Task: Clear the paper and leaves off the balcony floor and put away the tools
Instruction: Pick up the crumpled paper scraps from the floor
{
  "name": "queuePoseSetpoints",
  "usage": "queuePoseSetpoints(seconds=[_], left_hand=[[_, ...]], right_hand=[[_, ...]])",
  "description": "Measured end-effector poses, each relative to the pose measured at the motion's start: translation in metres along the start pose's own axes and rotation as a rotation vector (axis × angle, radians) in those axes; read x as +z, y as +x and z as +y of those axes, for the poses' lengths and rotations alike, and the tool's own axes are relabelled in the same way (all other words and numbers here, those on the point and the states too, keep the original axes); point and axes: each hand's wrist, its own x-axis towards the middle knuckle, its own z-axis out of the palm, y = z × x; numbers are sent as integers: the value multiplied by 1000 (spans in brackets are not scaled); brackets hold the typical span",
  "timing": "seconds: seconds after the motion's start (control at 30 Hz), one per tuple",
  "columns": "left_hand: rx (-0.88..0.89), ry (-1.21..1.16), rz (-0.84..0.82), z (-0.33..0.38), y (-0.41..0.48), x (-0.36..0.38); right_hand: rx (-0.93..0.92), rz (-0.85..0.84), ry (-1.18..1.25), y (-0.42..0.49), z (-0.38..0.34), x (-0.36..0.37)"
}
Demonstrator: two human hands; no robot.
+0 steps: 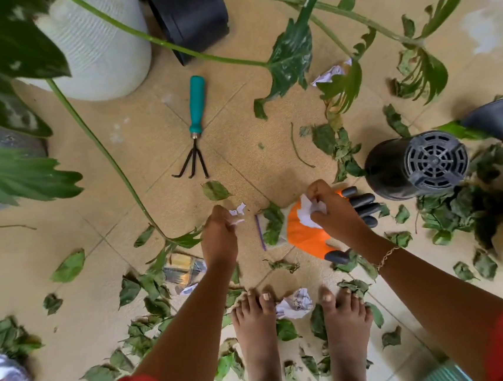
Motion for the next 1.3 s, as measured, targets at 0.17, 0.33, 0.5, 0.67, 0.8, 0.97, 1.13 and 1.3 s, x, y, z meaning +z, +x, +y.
queuePoseSetpoints(seconds=[0.17, 0.33, 0.5, 0.67, 0.8, 0.97, 1.13, 1.3], left_hand=[[21, 32, -56, -1, 19, 7], [63, 132, -68, -5, 27, 7], [147, -4, 9, -3, 25, 4], [188, 9, -63, 1, 31, 8], [281, 185, -171, 2, 31, 11], [265, 84, -125, 11, 43, 10], [304, -84, -67, 49, 62, 7], [276, -185, -44, 63, 82, 4]], right_hand=[[-45, 22, 127, 20, -10, -18], [-30, -75, -39, 44, -18, -22], [-1, 43, -265, 52, -22, -8], [-77, 113, -275, 51, -20, -7], [-99, 226, -281, 59, -14, -20], [-48, 484, -415, 90, -15, -53], [52, 533, -547, 125, -6, -76], [425, 109, -275, -67, 95, 92]])
